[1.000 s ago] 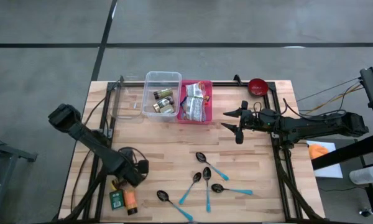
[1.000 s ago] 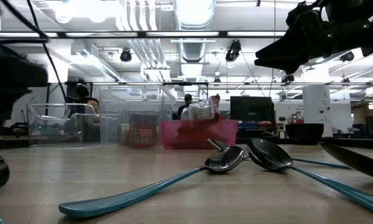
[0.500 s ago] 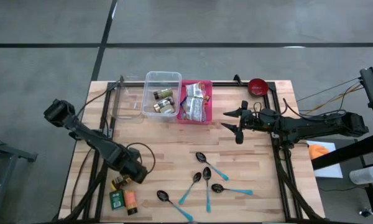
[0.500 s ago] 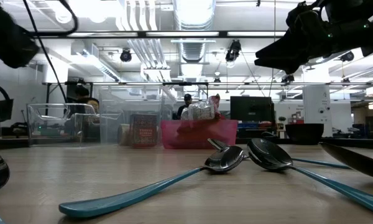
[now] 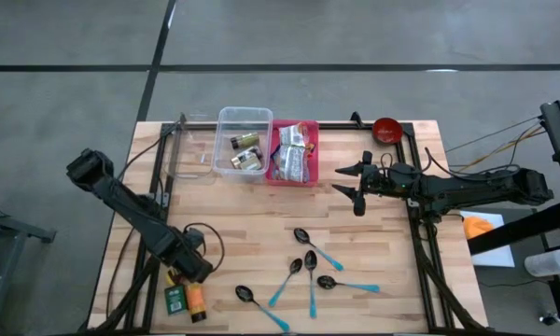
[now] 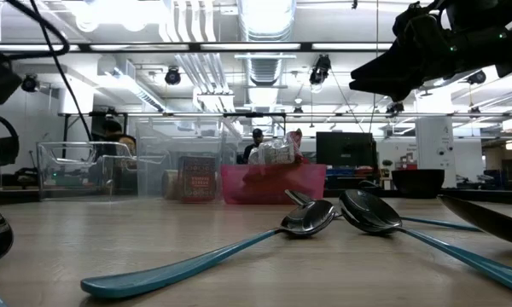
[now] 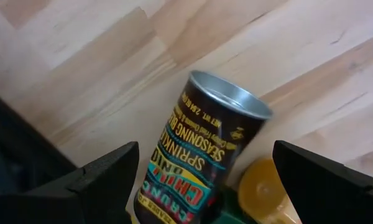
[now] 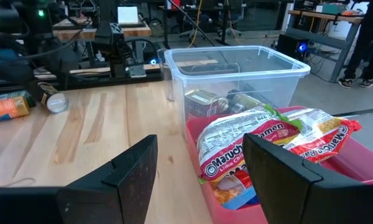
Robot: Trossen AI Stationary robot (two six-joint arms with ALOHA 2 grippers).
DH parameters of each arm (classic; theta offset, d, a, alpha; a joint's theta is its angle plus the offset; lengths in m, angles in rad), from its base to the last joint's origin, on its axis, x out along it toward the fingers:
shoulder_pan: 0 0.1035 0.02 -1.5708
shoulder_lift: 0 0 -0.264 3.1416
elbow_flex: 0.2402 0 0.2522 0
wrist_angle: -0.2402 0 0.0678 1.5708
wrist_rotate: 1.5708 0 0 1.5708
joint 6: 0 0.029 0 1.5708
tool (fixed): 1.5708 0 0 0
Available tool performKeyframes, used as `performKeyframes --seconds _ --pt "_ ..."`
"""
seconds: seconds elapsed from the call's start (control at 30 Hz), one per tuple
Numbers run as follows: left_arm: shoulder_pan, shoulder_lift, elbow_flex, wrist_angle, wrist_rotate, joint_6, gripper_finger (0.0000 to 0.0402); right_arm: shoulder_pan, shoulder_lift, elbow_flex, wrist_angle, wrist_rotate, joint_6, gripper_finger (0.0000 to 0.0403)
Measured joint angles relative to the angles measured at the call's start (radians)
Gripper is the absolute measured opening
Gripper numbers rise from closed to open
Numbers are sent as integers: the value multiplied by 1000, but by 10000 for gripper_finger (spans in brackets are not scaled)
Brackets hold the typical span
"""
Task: Pick & Place Food Item
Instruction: Put the dark brown seasoning bottle into the right transparent bin
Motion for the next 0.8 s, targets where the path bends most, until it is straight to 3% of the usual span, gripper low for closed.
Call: performKeyframes --seconds 0.33,0.67,0.8 --pt "-2 0 -122 163 -7 -12 368 0 0 0 0 0 -1 235" --pt "-2 0 -151 193 -30 -14 366 0 0 0 0 0 -1 235" --pt "-2 0 -151 192 -31 -17 345 0 0 0 0 0 0 235"
